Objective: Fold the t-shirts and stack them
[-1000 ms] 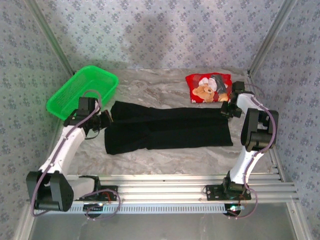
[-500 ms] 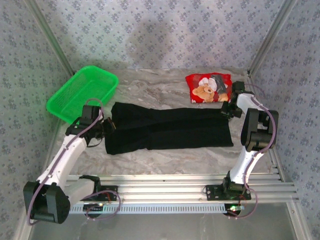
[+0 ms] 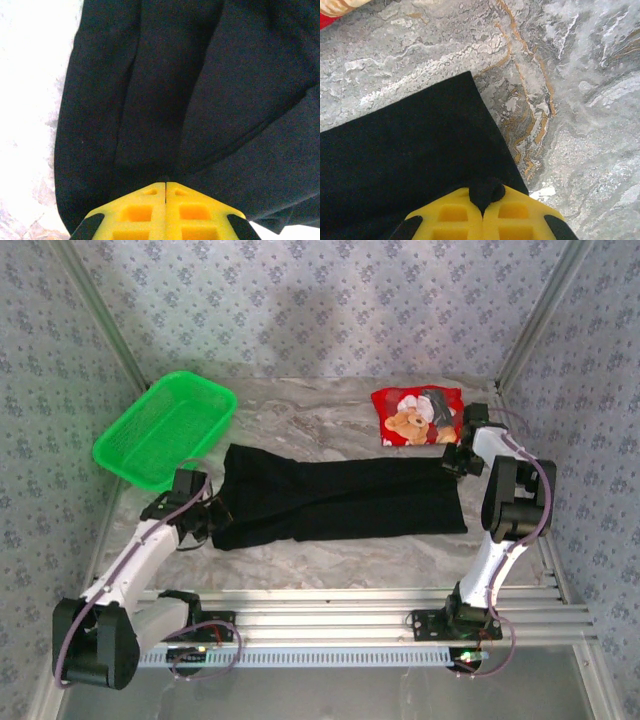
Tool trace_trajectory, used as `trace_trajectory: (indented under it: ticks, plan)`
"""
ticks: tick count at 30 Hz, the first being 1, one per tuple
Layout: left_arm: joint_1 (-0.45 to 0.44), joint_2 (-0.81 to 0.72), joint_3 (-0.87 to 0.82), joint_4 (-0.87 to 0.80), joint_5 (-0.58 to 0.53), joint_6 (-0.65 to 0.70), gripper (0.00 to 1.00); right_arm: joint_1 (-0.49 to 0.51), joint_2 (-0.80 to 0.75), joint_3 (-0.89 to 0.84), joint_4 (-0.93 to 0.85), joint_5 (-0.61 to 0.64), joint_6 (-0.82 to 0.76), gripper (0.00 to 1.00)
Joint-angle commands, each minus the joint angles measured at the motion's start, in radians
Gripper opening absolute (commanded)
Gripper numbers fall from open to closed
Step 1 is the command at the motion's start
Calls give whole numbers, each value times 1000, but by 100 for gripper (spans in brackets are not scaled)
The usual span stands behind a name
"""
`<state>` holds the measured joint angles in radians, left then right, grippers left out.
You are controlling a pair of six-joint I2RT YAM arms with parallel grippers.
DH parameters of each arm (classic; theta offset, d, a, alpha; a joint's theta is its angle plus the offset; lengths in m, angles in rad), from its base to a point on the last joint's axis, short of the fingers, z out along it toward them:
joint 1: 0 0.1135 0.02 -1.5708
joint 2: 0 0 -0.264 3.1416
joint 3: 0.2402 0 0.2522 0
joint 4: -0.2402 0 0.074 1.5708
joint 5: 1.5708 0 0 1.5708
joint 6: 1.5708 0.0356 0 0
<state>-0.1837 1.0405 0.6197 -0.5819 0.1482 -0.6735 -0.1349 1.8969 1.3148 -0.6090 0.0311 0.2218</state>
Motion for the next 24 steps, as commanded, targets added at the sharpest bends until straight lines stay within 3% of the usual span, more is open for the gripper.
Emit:
trace_trajectory:
  ticks: [1,4,7,10,18,21,24]
  plan:
    - [-2,-8,-25,5,-24,-30,0,-2,25,-7,3,53,28,0]
    - [-3,17,-36,16,-24,-38,3,0,30,-13,3,52,33,0]
    - [-3,40,-41,17,-28,-47,16,1,39,-13,3,49,45,6]
    - [-3,50,-30,-16,-65,-63,34,1,39,-13,3,38,51,25]
    - [-3,-1,154,-63,-127,-63,60,0,-80,-60,-6,-40,72,62]
    - [-7,35,231,-16,-65,-24,66,4,-144,-87,31,-145,58,74]
    - [-30,119,303,45,65,32,70,28,-238,-168,127,-284,50,87]
